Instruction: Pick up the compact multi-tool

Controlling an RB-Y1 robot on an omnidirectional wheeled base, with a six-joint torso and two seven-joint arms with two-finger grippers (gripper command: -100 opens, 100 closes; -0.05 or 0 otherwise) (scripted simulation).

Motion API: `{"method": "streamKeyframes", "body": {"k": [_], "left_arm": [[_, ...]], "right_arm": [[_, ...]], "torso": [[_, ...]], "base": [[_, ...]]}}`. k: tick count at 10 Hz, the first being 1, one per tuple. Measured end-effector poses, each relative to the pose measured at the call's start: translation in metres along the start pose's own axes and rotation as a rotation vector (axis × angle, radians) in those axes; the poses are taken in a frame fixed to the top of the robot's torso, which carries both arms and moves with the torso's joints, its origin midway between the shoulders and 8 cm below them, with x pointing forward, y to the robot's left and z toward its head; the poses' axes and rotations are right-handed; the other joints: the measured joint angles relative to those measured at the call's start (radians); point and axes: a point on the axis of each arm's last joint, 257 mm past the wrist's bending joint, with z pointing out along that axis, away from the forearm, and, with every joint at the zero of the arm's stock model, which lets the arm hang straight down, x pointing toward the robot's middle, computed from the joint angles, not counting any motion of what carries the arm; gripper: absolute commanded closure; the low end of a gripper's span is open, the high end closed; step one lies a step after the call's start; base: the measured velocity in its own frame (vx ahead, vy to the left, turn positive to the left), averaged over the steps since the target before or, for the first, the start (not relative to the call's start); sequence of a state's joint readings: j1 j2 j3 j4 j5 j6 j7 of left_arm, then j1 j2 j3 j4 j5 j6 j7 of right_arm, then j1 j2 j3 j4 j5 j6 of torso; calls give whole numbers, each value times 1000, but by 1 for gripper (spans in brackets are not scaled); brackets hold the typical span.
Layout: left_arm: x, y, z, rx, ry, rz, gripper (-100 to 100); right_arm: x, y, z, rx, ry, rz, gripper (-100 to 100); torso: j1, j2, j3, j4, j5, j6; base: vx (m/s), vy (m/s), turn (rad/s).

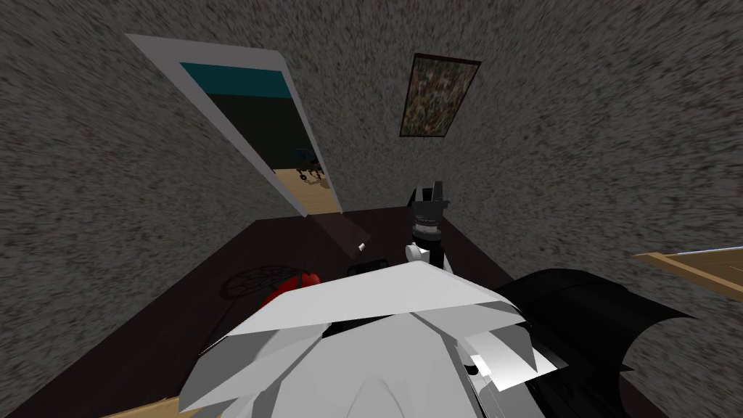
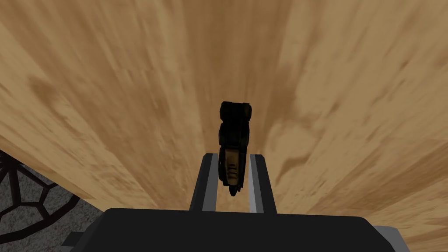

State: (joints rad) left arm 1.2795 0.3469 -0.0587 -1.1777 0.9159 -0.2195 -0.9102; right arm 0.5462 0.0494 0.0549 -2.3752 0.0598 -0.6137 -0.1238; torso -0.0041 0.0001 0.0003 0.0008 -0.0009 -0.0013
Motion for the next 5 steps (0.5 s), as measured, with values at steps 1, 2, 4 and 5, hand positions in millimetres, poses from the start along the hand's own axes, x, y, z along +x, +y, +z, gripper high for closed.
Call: {"method": "streamKeyframes", "body": {"k": [1,2,4,5], "left_arm": [[-1,0,-3,0,-1,-2,100],[-4,1,-8,0,-2,-2,100],[-5,4,-18,-2,-3,-1,100],[-5,4,-19,-2,-3,1,0]], "right_arm": [[0,0,0,0,0,0,0],[0,0,0,0,0,0,0],[0,0,0,0,0,0,0],[0,0,0,0,0,0,0]], "torso": [[-1,-1,0,0,0,0],[-1,-1,-1,0,-1,0],[-2,-2,-1,-1,-1,0],[-1,-1,-1,0,0,0]], "base": [[22,-12,6],[27,-19,4],[20,-14,6],[0,0,0]]}}
